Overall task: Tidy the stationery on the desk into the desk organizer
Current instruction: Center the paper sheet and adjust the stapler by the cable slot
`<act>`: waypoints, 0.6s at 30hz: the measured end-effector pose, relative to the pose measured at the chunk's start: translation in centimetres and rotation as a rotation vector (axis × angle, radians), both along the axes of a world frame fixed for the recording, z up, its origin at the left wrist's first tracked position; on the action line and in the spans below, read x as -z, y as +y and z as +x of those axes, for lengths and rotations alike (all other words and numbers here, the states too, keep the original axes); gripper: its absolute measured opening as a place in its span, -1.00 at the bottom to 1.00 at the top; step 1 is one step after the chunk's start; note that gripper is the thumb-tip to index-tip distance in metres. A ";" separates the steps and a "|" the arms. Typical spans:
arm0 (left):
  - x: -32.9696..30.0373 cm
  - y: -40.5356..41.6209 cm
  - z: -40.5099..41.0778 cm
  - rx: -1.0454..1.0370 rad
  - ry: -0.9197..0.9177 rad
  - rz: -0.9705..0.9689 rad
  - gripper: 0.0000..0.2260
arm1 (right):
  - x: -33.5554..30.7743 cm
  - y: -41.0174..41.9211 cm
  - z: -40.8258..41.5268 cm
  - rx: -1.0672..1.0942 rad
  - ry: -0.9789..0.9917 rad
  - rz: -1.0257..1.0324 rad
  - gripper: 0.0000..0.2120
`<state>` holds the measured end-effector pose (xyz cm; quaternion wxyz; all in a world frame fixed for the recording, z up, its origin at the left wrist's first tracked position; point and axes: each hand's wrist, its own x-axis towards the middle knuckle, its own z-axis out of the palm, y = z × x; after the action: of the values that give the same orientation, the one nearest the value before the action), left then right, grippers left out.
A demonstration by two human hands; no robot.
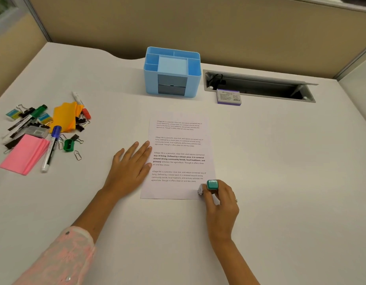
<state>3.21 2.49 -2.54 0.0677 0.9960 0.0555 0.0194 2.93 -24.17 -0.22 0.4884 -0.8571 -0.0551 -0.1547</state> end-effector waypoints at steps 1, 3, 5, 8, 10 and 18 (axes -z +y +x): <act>0.0 -0.1 -0.1 0.000 0.001 0.003 -0.51 | -0.1 0.0 0.0 -0.001 0.002 -0.002 -0.81; 0.0 -0.1 -0.2 0.002 0.002 -0.010 -0.50 | 0.0 0.1 0.1 0.002 0.017 -0.006 -0.81; 0.2 -0.2 -0.4 0.000 0.008 -0.021 -0.50 | 0.2 0.0 -0.2 0.006 0.015 -0.006 -0.82; 0.1 -0.5 -0.5 0.000 0.004 -0.025 -0.50 | 0.5 -0.3 -0.7 0.008 -0.011 -0.012 -0.82; 0.0 -0.4 -0.4 0.000 0.006 -0.029 -0.50 | 0.4 -0.2 -0.5 0.015 -0.004 -0.009 -0.82; -0.4 -0.3 -0.3 -0.001 0.015 -0.025 -0.48 | -2.0 -0.2 0.5 0.064 0.108 0.223 -0.78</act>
<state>2.92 2.19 -2.19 0.0797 0.9951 0.0566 0.0112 3.46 -24.34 1.81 0.5779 -0.8057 0.0160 -0.1289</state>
